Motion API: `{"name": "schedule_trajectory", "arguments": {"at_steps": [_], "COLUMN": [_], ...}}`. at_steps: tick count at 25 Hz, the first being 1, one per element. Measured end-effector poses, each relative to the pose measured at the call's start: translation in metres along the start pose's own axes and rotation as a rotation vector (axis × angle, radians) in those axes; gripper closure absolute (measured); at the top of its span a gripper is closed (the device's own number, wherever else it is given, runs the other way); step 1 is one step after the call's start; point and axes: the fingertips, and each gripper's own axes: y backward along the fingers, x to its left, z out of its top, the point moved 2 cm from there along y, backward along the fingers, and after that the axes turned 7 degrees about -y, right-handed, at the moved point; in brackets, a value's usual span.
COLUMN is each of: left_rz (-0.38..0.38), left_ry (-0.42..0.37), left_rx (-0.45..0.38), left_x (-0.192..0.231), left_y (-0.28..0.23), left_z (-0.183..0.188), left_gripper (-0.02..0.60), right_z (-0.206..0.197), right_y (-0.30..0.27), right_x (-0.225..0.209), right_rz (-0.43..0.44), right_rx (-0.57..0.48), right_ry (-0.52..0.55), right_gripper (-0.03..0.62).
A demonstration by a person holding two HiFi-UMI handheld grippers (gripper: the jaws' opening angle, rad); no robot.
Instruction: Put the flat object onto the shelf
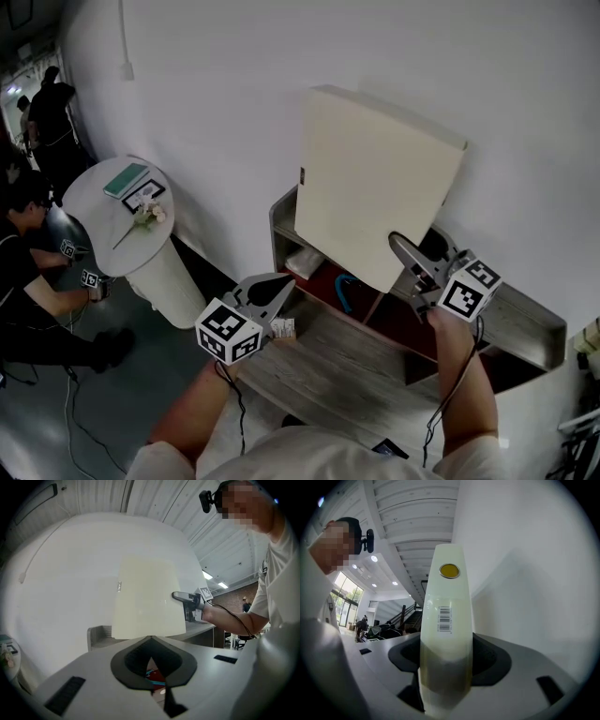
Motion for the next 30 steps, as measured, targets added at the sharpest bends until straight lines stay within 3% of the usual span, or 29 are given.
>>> {"name": "schedule_trajectory", "arguments": {"at_steps": [7, 15, 30], "left_rz": [-0.028, -0.045, -0.070], "left_ry": [0.012, 0.019, 0.027], "left_rx": [0.003, 0.011, 0.012], "left_x": [0.032, 0.054, 0.052], "left_y": [-0.017, -0.031, -0.045], "left_z": [-0.013, -0.028, -0.033], "left_gripper": [0.569, 0.569, 0.569], "right_z": [-0.012, -0.023, -0.027], "right_y": [-0.038, -0.060, -0.062], "right_x": [-0.024, -0.041, -0.042], "right_rz": [-0.030, -0.033, 0.011], "right_rx": [0.025, 0.020, 0.013], "right_ry": [0.046, 0.024, 0.033], "right_gripper": [0.310, 0.310, 0.284]}}
